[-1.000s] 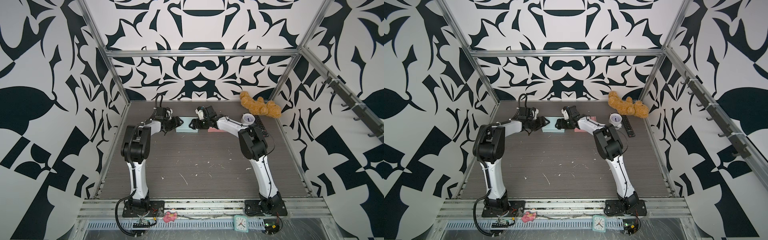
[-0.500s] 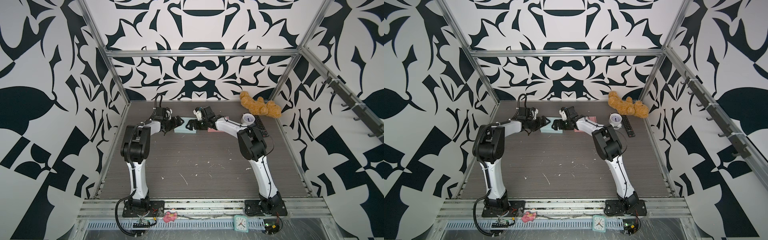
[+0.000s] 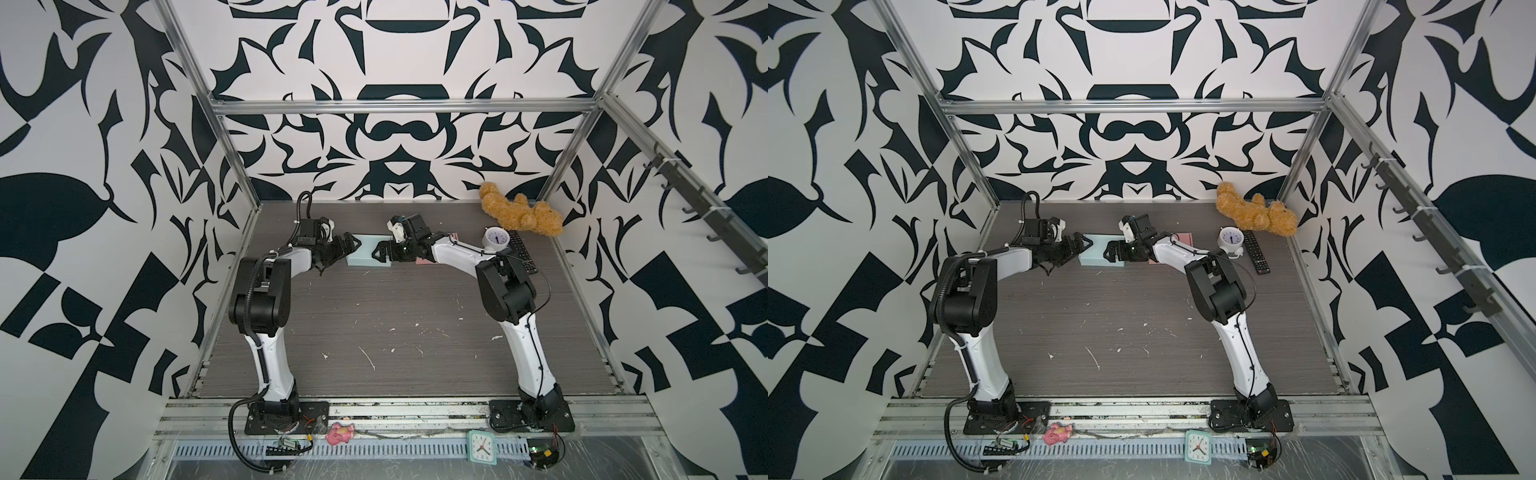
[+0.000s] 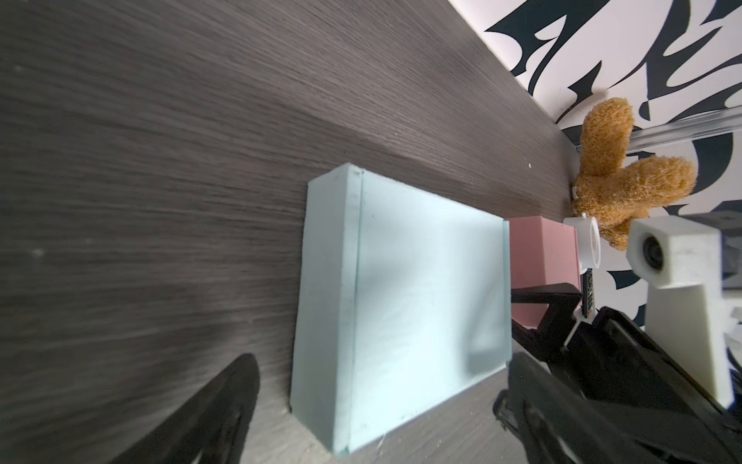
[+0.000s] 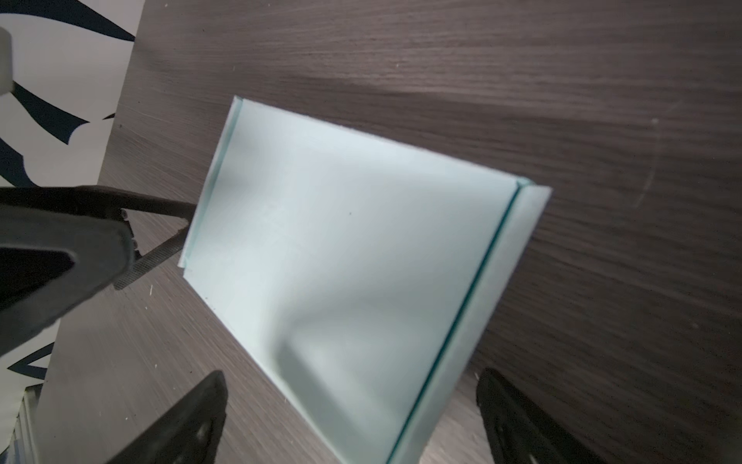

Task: Assemble paper box
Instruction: Move the paper box to the top-center of the table, then reset both arms

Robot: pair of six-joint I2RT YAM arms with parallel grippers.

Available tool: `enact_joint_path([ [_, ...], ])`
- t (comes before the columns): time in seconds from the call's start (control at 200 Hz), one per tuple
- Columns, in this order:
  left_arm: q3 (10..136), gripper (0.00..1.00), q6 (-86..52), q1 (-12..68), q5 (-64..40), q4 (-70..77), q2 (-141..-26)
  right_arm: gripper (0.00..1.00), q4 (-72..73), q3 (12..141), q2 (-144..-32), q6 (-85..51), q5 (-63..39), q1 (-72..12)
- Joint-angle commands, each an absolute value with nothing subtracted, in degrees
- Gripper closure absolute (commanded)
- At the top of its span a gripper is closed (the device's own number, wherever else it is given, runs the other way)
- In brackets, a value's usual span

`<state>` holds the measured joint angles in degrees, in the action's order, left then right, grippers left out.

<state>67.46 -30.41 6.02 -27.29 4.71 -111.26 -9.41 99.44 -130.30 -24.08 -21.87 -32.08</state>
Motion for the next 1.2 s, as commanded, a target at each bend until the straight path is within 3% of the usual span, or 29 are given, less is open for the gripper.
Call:
enact_joint_path([
  [0.0,65.82,0.01,-30.12,5.72,-27.56,6.02,-107.65,0.01,-8.08,99.06,-124.38,-24.36,-21.26,-32.43],
  [0.375,58.66,0.01,-27.31,5.63,-25.00,0.88,-97.14,0.01,-7.30,91.33,-114.96,-24.04,-20.27,-33.10],
  [0.71,48.01,0.01,-23.41,5.69,-21.19,-4.83,-82.16,0.01,-8.09,76.61,-100.85,-21.74,-16.52,-33.06],
  [1.2,33.75,0.01,-21.39,5.66,-9.02,-12.54,-59.23,0.01,-6.59,49.76,-73.84,-16.11,0.97,-32.89],
])
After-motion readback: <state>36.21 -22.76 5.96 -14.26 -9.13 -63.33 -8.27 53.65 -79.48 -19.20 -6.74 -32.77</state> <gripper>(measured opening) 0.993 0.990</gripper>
